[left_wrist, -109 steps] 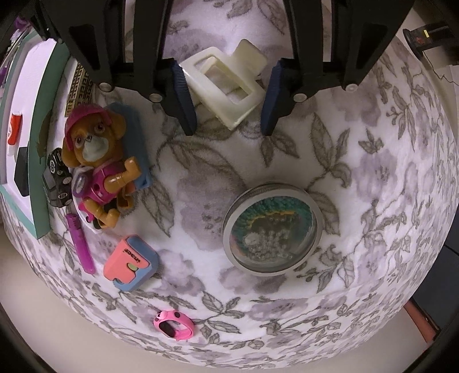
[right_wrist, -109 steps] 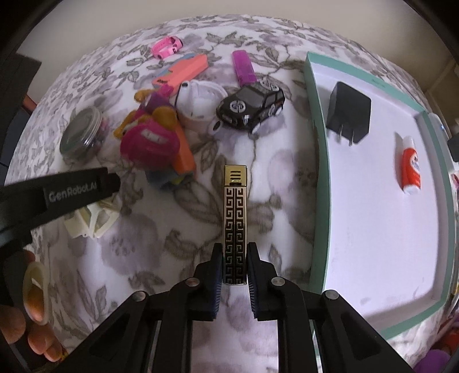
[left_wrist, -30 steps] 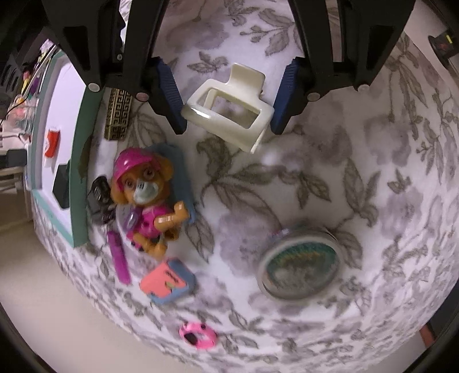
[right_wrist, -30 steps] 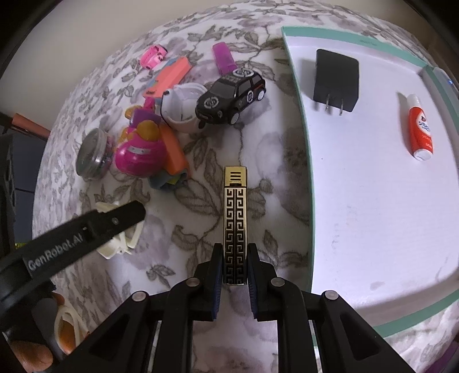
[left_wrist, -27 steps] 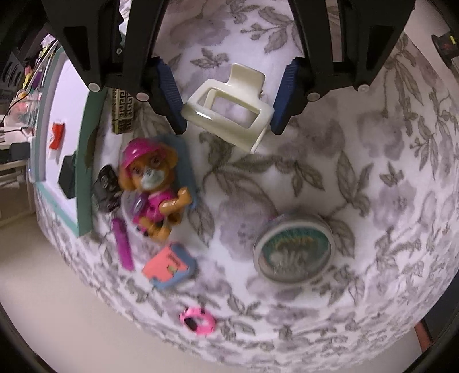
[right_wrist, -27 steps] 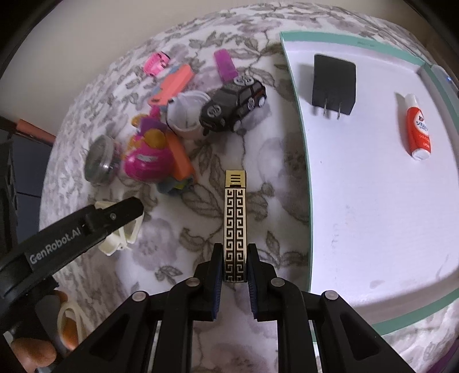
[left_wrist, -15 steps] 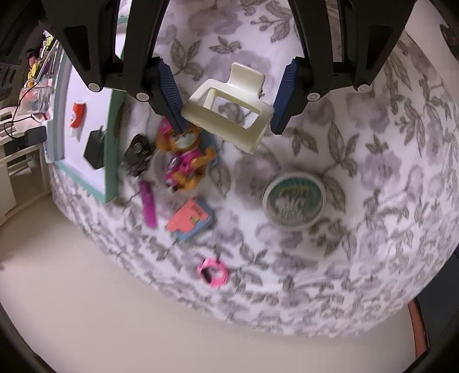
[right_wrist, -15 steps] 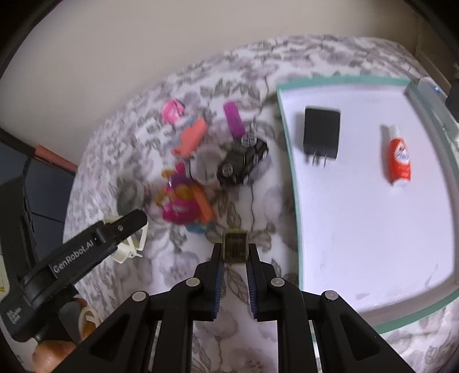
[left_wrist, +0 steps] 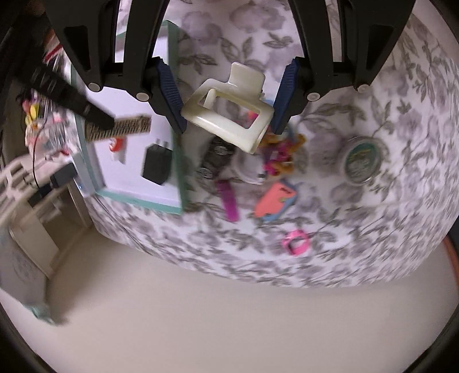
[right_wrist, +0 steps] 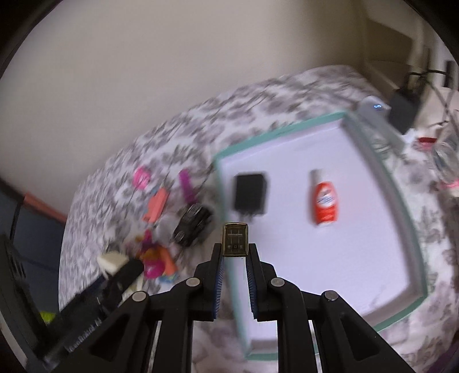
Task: Organize rigid objects
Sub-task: 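Carry the cream clip and gold strip over the white tray with both tools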
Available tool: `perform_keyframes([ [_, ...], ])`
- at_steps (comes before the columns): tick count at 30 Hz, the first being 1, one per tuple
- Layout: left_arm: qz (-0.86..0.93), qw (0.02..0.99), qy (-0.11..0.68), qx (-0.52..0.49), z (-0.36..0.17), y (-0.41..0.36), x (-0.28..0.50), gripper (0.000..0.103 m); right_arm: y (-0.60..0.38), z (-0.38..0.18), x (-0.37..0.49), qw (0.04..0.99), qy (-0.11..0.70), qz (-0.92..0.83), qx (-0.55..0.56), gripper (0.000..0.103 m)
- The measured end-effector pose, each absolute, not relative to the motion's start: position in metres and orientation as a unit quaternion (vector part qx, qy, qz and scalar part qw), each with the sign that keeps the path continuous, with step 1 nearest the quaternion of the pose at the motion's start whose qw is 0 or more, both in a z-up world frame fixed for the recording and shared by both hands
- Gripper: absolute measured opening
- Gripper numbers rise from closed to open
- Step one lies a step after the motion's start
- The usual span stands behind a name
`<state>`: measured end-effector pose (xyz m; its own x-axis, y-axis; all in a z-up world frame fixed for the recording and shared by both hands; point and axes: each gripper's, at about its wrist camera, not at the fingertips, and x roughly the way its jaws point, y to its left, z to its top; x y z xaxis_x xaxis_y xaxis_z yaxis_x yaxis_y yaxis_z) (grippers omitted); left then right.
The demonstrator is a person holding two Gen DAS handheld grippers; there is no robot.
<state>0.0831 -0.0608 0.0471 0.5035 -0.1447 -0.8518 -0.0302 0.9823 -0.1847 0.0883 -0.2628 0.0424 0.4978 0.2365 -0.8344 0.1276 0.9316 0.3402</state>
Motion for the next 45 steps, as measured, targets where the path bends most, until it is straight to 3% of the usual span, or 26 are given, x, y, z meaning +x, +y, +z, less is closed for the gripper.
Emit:
perform_keyframes([
  [5, -0.068, 0.863, 0.499, -0.046, 0.041, -0.099, 0.085, 0.062, -0.305, 0.038, 0.09, 0.852, 0.467, -0.001, 0.239, 0.016],
  [18, -0.153, 0.863, 0.476, 0.065, 0.018, -0.195, 0.09, 0.062, -0.367, 0.02, 0.091, 0.863, 0.433, -0.108, 0.238, 0.016],
  [32, -0.159, 0.825, 0.54, 0.048, -0.026, -0.199, 0.105, 0.062, -0.348, 0.001, 0.094, 0.846, 0.495, -0.132, 0.151, 0.017],
  [45, -0.164, 0.814, 0.555, 0.046, -0.025, -0.204, 0.106, 0.063, -0.331, -0.029, 0.088, 0.804, 0.57, -0.113, 0.129, 0.017],
])
